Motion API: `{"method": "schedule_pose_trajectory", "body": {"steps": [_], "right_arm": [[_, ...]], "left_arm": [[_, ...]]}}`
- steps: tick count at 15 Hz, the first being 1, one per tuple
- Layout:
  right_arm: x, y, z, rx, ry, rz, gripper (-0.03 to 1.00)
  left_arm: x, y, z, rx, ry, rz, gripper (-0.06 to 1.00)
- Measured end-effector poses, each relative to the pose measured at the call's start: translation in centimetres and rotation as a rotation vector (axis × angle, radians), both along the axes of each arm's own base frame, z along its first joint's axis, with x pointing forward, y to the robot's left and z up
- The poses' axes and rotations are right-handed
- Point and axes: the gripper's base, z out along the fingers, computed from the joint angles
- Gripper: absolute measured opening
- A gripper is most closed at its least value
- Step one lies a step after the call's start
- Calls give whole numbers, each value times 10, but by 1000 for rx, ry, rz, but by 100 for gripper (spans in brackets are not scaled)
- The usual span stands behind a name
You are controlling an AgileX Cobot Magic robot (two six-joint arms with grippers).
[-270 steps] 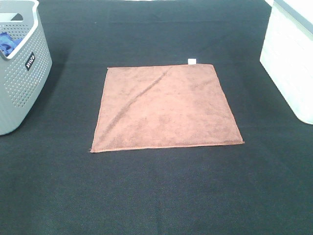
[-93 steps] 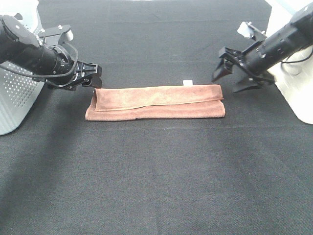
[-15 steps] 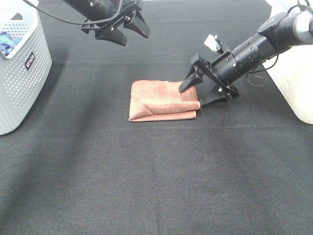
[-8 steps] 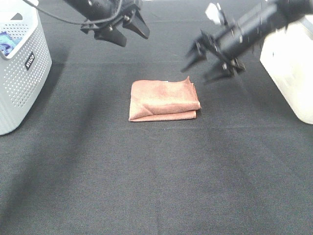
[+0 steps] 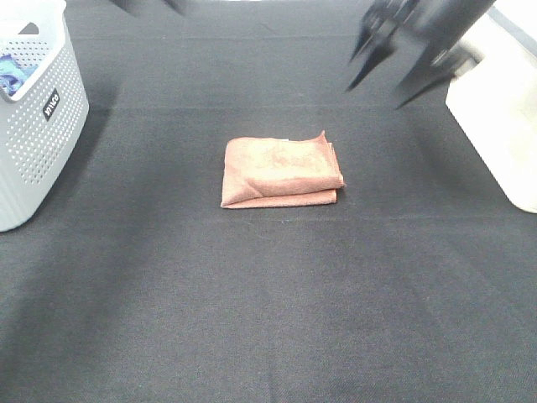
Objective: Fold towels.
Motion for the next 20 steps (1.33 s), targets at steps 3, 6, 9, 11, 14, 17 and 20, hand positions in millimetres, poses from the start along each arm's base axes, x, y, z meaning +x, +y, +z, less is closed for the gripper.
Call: {"method": "schedule_pose_trajectory", "body": {"steps": [3,6,9,11,14,17,20], "right_arm": [[-29,2,43,-96,-109,-16,74],[-80,3,70,-181,-174,-11,74],[-126,-10,70,-195,-161,-24,74],[-161,-20,58,-204,-128,-20,74],[-224,-38,17,-221,-49,-33,74],[-272,-52,-16,-215,-67,-42,74],[-312,-64,-38,-201,-151,-50,74]], "left_arm": [[-35,22,43,74,-105,77,68],[-98,46,58,109,-107,114,68],[-157,65,43,130,-50,151,68],[-199,78,20,136,-2,168,68],[-269,98,-30,150,46,171,68],[-322,113,-66,139,23,176,68],[-363,125,-90,107,-74,174,68]]}}
